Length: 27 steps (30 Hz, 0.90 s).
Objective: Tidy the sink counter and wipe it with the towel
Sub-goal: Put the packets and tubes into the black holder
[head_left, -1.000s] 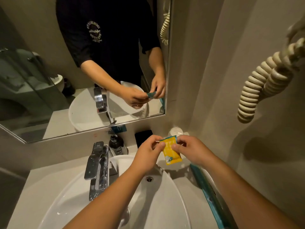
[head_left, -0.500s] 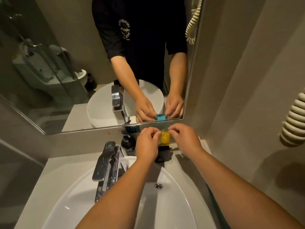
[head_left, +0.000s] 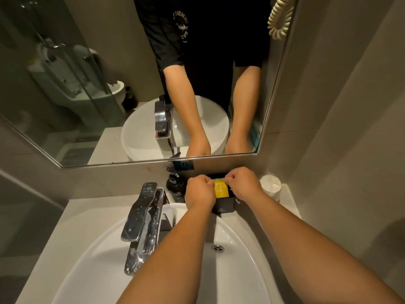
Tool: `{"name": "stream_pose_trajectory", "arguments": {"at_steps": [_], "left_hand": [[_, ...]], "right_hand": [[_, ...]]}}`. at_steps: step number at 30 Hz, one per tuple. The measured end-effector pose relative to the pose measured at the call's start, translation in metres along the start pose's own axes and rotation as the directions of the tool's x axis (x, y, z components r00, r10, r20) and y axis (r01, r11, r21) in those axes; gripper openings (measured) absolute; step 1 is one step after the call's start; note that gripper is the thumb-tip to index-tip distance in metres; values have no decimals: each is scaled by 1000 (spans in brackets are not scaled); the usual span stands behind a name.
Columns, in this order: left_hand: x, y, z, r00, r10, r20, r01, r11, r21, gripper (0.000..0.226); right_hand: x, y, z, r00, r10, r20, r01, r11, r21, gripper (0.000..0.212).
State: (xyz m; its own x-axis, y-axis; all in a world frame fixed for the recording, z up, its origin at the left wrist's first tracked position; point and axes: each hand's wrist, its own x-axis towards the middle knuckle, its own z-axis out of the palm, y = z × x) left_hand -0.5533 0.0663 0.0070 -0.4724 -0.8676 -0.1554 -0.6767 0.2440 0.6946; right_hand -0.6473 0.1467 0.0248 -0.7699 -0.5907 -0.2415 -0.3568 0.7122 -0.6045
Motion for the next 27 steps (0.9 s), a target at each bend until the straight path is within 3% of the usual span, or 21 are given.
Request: {"name": "stream_pose_trajectory", "arguments": {"at_steps": [7, 14, 19, 23, 27], "left_hand": [[9, 0, 10, 999, 46, 7, -46, 983, 176, 22], [8, -8, 13, 995, 95, 22, -98, 966, 238, 28], [5, -8, 12, 996, 84, 24, -87, 982, 168, 25], [-1, -8, 9, 998, 65, 25, -67, 993, 93, 23], [-6, -7, 5, 997, 77, 22, -78, 995, 57, 22]], "right_hand": [[8, -4, 13, 993, 54, -101, -70, 985, -159, 23], [3, -2, 23, 988, -40, -147, -9, 949, -316, 20], [-2, 4, 25, 977, -70, -201, 33, 983, -181, 17], [-5, 6, 23, 976, 19, -218, -10, 999, 40, 10], [-4, 8, 23, 976, 87, -200, -49, 981, 188, 21]]}}
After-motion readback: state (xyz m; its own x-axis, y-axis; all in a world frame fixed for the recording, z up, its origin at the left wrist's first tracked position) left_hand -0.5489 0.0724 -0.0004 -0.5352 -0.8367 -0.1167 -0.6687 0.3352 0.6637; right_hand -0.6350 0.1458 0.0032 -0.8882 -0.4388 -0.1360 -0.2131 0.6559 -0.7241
